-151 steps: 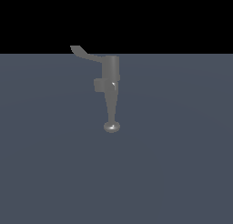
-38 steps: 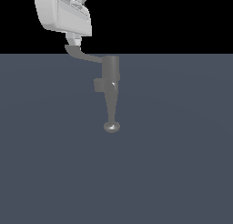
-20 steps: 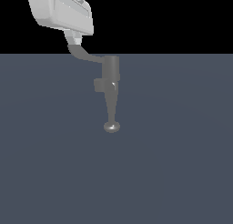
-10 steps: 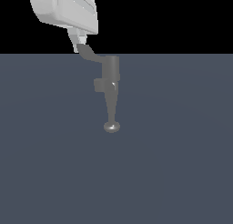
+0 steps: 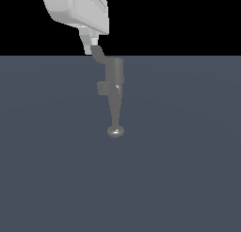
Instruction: Turn on the faucet by rotating a designated handle.
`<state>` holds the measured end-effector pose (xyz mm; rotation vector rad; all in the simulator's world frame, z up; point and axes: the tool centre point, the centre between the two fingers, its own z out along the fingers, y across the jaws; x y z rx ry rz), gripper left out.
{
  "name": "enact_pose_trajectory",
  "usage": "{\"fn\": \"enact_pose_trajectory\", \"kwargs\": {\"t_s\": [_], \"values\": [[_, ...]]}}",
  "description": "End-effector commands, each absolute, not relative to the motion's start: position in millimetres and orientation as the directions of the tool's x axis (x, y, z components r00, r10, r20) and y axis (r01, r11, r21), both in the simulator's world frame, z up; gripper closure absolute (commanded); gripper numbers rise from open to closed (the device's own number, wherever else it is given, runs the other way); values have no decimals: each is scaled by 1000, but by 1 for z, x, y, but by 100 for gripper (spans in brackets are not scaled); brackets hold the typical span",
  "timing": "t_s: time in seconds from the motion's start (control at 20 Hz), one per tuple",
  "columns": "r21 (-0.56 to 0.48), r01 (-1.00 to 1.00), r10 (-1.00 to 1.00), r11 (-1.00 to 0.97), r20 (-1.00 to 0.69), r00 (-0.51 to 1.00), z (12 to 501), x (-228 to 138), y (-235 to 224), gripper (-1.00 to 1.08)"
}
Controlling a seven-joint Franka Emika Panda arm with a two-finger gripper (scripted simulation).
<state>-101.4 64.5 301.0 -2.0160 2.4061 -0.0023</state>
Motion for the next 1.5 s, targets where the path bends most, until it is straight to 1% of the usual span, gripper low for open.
{"fn": "enact_pose_trajectory", "kwargs": {"t_s": [0.0,0.45,0.5,0.55,1.45], "values": [[-3,-982,-982,189,-1,-189,301,-104,43,108],[0,-982,-982,191,0,-191,301,-115,-9,108],[0,-982,-982,191,0,-191,301,-115,-9,108],[-4,-987,-987,162,0,-162,301,-112,10,108],[-1,-983,-983,184,0,-184,301,-73,-58,108]]}}
